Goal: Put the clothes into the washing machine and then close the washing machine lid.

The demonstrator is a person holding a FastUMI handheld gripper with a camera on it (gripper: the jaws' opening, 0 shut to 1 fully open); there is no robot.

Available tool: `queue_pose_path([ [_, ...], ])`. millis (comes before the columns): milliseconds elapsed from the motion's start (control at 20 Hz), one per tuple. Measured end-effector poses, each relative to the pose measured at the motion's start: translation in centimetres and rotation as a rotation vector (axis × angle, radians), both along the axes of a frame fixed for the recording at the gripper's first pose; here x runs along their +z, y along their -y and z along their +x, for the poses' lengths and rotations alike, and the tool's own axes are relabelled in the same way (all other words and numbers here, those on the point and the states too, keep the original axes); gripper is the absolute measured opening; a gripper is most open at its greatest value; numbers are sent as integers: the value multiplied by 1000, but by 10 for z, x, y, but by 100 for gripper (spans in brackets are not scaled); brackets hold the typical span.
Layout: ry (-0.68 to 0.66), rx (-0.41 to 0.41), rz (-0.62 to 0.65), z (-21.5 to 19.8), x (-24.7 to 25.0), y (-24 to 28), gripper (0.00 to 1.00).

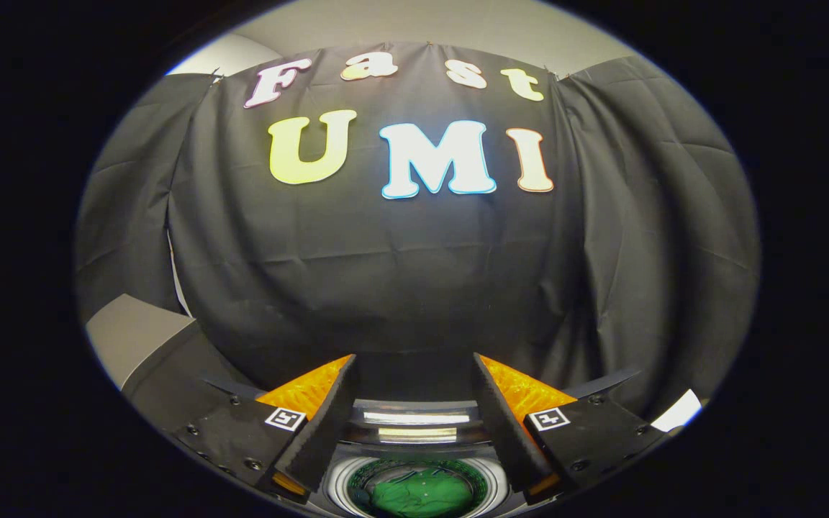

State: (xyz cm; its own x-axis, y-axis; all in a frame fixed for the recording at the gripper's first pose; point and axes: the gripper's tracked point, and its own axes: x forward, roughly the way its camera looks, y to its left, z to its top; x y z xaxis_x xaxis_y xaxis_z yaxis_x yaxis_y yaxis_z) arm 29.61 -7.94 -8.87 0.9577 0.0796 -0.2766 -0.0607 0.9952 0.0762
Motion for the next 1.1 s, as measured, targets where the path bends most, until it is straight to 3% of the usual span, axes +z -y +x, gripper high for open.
queue_pose_path([
  [1100, -64, 11, 30, -98, -69, 1, 96],
])
